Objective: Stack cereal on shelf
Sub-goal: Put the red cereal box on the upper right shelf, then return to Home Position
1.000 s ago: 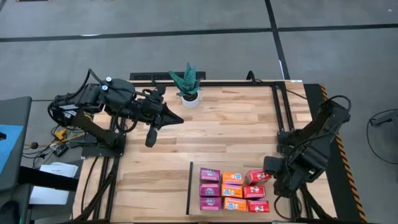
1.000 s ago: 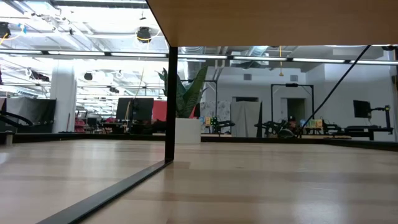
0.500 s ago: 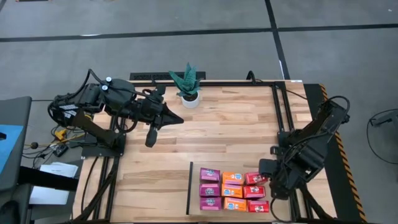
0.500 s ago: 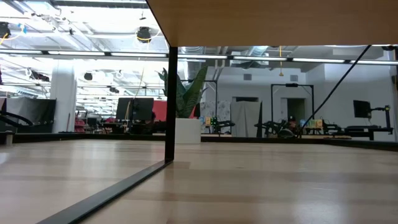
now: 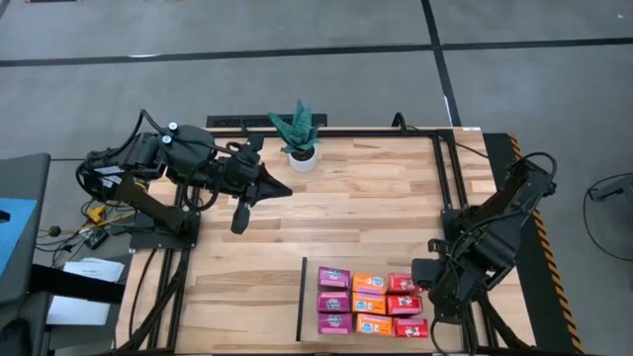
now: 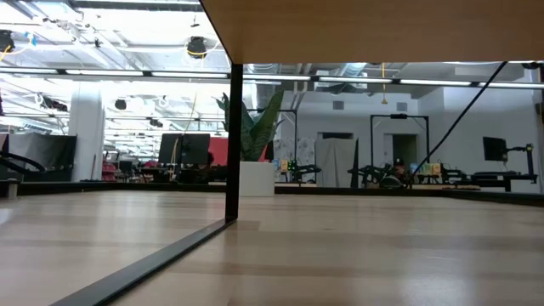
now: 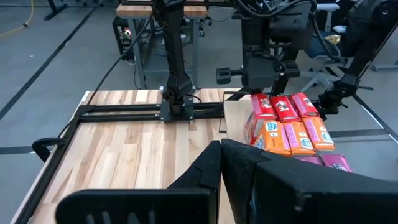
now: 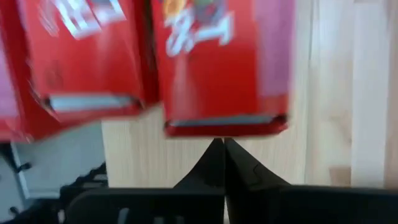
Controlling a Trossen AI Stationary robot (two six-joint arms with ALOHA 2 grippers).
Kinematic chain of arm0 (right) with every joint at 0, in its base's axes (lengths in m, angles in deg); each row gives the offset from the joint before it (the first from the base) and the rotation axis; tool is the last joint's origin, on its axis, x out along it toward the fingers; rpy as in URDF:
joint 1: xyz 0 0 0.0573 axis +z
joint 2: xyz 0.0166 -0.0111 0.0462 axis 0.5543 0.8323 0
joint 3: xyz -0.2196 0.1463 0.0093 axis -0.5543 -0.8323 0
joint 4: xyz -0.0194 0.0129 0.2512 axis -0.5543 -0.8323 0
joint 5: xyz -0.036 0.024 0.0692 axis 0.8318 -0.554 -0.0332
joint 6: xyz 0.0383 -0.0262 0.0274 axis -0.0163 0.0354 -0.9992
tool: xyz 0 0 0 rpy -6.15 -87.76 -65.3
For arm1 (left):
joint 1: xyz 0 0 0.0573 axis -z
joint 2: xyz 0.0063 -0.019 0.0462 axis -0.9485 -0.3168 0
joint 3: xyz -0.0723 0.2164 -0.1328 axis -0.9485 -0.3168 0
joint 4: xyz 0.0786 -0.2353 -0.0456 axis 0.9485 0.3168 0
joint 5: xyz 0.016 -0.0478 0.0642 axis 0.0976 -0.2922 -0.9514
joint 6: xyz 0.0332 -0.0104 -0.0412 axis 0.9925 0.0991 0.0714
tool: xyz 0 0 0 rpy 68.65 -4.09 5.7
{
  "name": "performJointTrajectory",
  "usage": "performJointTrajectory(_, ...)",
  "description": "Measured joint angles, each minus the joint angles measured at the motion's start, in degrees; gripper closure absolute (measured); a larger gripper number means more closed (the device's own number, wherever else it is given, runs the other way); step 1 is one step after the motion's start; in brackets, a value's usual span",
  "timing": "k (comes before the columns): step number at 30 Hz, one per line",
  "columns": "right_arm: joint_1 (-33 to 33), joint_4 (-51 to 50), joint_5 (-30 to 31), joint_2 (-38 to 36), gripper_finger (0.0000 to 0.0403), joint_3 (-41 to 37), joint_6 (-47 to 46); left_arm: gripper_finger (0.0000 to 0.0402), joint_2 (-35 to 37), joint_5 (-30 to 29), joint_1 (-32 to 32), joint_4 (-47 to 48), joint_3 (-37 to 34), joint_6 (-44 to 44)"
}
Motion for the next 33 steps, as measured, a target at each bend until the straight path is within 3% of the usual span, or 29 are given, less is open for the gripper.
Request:
performJointTrajectory(11,1.1,-1.5,-5.4,-0.3,0.0375,1.1,-2.4,0.0401,0.0,0.0,0.0,-0.6,0.0,-1.0)
performJointTrajectory(16,0.5,-1.0,-3.2,-1.4,0.0384,8.9,1.8,0.0401,0.1,1.4,0.0,-11.6,4.0,-10.6)
performJointTrajectory(23,-0.1,-2.0,6.1,-5.0,0.0381,26.2,16.3,0.0401,0.3,9.6,0.0,-5.0,15.8,-5.2)
performJointTrajectory(26,-0.4,-4.7,10.5,-7.3,0.0367,32.0,23.4,0.0401,0.8,8.0,0.0,1.1,18.3,-4.0)
performJointTrajectory(31,-1.0,-3.2,29.2,-12.6,0.0355,33.7,29.2,0.0401,1.8,-1.1,0.0,11.4,18.6,-2.2)
performJointTrajectory(33,-1.7,-3.7,29.6,-14.4,0.0353,33.6,35.0,0.0401,2.1,-1.8,0.0,14.8,17.9,0.9)
